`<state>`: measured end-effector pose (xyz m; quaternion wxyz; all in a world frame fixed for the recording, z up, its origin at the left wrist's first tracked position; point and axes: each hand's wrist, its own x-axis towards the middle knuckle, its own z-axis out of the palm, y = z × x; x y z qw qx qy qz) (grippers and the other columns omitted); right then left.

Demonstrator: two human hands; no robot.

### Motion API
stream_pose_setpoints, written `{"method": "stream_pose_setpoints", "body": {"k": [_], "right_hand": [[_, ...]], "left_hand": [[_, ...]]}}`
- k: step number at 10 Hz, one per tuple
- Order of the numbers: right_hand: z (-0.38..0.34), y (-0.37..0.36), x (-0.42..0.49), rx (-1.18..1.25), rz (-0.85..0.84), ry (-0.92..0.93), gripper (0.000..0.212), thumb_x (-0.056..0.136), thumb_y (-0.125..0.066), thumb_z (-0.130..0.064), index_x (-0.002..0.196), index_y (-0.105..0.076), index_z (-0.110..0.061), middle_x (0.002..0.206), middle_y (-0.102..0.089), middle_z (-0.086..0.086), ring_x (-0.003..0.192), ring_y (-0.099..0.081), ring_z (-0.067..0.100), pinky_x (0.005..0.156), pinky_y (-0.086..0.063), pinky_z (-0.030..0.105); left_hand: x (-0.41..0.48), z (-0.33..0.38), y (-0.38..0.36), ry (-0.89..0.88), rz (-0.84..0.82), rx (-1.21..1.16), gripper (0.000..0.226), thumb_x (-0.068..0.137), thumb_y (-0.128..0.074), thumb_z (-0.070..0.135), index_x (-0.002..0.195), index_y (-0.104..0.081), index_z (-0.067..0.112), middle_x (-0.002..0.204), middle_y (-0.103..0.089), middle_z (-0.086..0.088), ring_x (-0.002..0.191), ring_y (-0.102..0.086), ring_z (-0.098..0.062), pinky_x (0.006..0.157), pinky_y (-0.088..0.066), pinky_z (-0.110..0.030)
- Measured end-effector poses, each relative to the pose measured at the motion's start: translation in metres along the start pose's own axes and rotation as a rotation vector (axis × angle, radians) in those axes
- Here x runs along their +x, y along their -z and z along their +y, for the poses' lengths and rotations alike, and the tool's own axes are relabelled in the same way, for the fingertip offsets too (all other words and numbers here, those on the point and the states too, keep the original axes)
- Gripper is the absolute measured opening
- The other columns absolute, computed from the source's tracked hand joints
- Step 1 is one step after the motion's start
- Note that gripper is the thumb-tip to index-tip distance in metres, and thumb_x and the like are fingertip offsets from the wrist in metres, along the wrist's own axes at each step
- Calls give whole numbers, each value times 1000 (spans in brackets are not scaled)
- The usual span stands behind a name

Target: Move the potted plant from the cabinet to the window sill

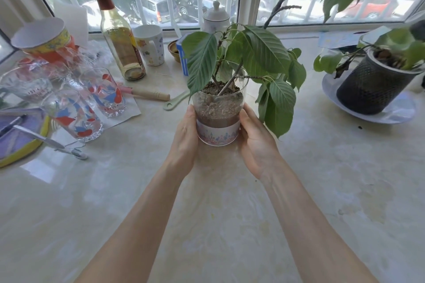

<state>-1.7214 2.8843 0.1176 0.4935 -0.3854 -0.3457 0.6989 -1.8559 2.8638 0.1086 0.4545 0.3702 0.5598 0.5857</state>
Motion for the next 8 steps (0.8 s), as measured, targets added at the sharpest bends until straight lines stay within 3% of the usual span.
{"method": "stream_pose_setpoints", "body": {"k": [1, 2, 3, 4, 5, 6, 7, 8], "right_hand": [[-1, -1, -3, -40, 29, -1, 51, 108, -47, -19, 159, -42, -13, 162, -50, 10, 150, -46, 23, 126, -34, 48], [-4, -3, -8, -101, 39, -19, 53, 108, -48, -19, 160, -40, -16, 162, -48, 10, 149, -46, 23, 125, -35, 47], [-8, -5, -14, -158, 47, -34, 55, 107, -49, -15, 160, -39, -18, 162, -48, 9, 147, -48, 23, 123, -38, 44], [-14, -5, -34, -245, 40, -43, 60, 105, -52, -12, 162, -35, -18, 164, -45, 7, 149, -46, 21, 123, -36, 41], [-21, -6, -57, -353, 52, -63, 61, 104, -55, -16, 161, -35, -21, 159, -46, 1, 145, -46, 17, 123, -38, 42], [-26, -5, -83, -390, 54, -78, 40, 103, -58, -18, 143, -55, -24, 140, -52, 1, 129, -52, 15, 101, -48, 31], [-33, -3, -103, -358, 78, -63, 9, 102, -59, -15, 98, -63, -21, 105, -59, 2, 98, -58, 14, 86, -51, 26], [-34, 3, -121, -310, 100, -5, 19, 102, -57, -11, 84, -60, -15, 77, -55, 2, 75, -54, 14, 81, -50, 29]], "left_hand": [[-3, 7, 0, 9, 40, 38, 44, 112, -22, 36, 119, -65, 27, 89, -79, 26, 89, -69, 20, 75, -52, -3], [-10, 18, -1, 45, 49, 62, 41, 112, -24, 37, 109, -65, 34, 105, -70, 20, 96, -69, 10, 81, -54, -10], [-21, 26, -1, 111, 101, 44, 38, 110, -27, 40, 96, -61, 36, 107, -64, 16, 104, -62, -5, 90, -51, -27], [-44, 35, 0, 131, 144, 52, 31, 109, -30, 43, 91, -55, 38, 104, -56, 18, 96, -56, -2, 88, -46, -31], [-68, 42, 1, 158, 175, 42, 24, 109, -34, 42, 102, -55, 32, 114, -56, 7, 105, -59, -14, 94, -49, -37], [-91, 47, 0, 145, 191, 17, 25, 108, -39, 36, 112, -57, 19, 110, -59, 2, 98, -64, -14, 85, -56, -35], [-111, 54, 1, 119, 208, 25, 25, 107, -45, 30, 109, -60, 11, 103, -65, -4, 92, -69, -17, 80, -59, -33], [-134, 56, 5, 60, 215, 50, 23, 105, -52, 23, 91, -64, 10, 87, -67, -7, 78, -70, -17, 69, -61, -27]]}}
